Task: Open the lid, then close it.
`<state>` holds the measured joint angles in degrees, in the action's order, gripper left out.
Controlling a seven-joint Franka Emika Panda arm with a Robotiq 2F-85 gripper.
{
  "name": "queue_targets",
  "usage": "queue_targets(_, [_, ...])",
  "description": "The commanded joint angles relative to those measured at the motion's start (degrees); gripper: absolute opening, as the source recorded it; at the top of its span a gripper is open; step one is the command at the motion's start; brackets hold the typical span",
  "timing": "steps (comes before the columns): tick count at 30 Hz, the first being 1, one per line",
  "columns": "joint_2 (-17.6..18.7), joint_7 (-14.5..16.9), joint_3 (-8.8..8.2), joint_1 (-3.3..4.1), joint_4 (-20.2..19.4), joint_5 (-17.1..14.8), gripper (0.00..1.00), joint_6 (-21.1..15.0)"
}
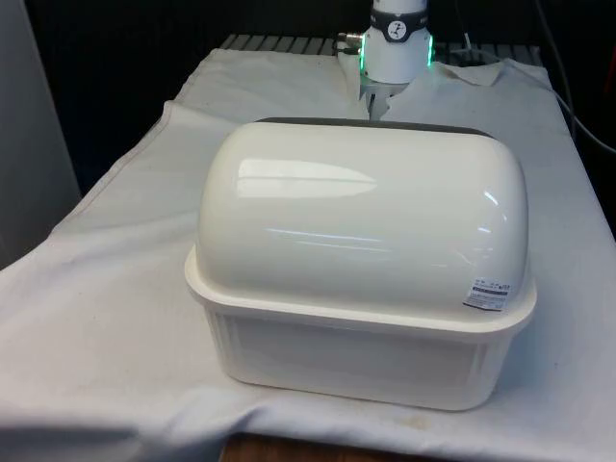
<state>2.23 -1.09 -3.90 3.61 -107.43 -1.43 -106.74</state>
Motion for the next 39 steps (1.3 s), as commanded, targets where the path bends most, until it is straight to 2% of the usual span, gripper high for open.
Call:
queue_targets(1, [-0.1, 0.0, 0.00, 0.00, -0.1, 0.0, 1.00, 0.0])
queue_targets(4, [-1.7, -0.1, 0.06, 0.06, -1.8, 0.1, 1.00, -0.2])
queue_targets(6, [-2.5, -0.1, 0.06, 0.06, -2.8, 0.1, 0.95, -0.3])
queue_targets(11, [-3.2, 0.0, 0.06, 0.00, -3.6, 0.0, 0.63, -0.1])
queue_targets(12, [-3.5, -0.1, 0.06, 0.06, -4.0, 0.1, 0.63, -0.6])
queue_targets(13, [-3.6, -0.1, 0.06, 0.06, -4.2, 0.1, 0.52, -0.7])
queue_targets(15, [-3.7, -0.1, 0.06, 0.06, -4.2, 0.1, 0.41, -0.7])
queue_targets(21, [-3.4, 0.0, 0.06, 0.00, -3.8, 0.0, 0.09, -0.2])
queue_targets(23, [-4.2, 0.0, 0.06, 0.00, -5.0, 0.1, 0.00, -1.1])
queue_targets(29, [-6.1, 0.2, 0.06, 0.00, -8.5, -0.2, 0.00, -4.1])
queue_targets(30, [-5.4, 0.0, 0.06, 0.00, -7.8, 0.0, 0.00, -3.1])
queue_targets(32, [-7.2, 0.2, 0.06, 0.00, -10.8, -0.4, 0.00, -6.2])
queue_targets(38, [-8.9, 0.2, 0.00, 0.06, -14.4, -0.8, 0.00, -10.0])
queue_targets(39, [-8.5, 0.1, 0.06, 0.00, -13.6, -0.3, 0.00, -8.8])
